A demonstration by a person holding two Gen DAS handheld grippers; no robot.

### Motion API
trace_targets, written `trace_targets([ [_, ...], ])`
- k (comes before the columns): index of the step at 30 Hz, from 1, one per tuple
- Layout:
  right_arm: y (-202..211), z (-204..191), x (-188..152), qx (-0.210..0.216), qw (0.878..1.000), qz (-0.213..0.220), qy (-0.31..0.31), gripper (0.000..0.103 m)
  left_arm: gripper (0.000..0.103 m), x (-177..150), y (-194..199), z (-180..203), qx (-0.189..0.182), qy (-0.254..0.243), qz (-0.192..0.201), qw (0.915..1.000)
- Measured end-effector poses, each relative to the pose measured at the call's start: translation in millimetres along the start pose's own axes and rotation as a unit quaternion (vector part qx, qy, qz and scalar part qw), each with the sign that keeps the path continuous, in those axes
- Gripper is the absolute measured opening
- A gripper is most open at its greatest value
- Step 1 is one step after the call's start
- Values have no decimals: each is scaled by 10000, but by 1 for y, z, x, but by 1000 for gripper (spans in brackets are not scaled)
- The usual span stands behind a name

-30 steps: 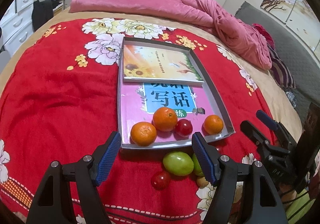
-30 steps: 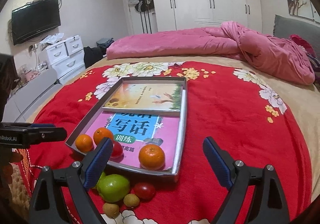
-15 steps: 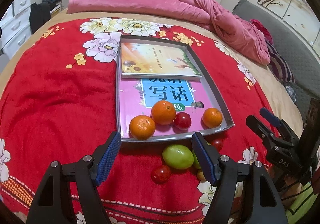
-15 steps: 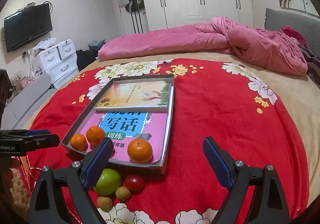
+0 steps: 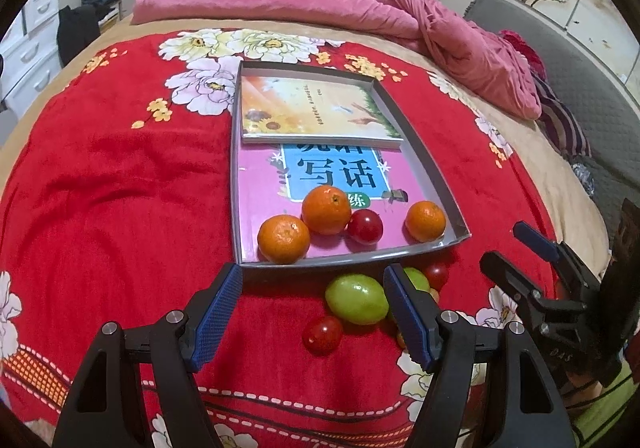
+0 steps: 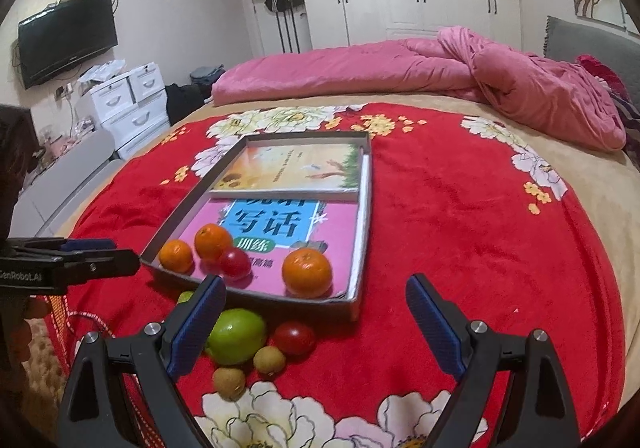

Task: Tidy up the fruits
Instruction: 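Move both open tools toward the fruit lying in front of the tray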

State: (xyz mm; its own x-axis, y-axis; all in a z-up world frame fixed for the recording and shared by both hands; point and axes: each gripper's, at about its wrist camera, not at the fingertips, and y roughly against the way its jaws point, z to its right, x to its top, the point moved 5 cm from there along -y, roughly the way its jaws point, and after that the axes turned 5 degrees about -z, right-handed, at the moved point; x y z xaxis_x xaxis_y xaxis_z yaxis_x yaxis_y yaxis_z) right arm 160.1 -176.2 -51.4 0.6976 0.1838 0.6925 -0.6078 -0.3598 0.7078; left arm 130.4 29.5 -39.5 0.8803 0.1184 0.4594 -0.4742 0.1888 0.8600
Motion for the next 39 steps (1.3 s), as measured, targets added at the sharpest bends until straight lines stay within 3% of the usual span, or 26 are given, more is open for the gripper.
trace_targets([
  [39, -18, -51, -54, 413, 9946, -919, 265, 91, 75, -33, -20, -2, 298, -278, -455, 9981],
])
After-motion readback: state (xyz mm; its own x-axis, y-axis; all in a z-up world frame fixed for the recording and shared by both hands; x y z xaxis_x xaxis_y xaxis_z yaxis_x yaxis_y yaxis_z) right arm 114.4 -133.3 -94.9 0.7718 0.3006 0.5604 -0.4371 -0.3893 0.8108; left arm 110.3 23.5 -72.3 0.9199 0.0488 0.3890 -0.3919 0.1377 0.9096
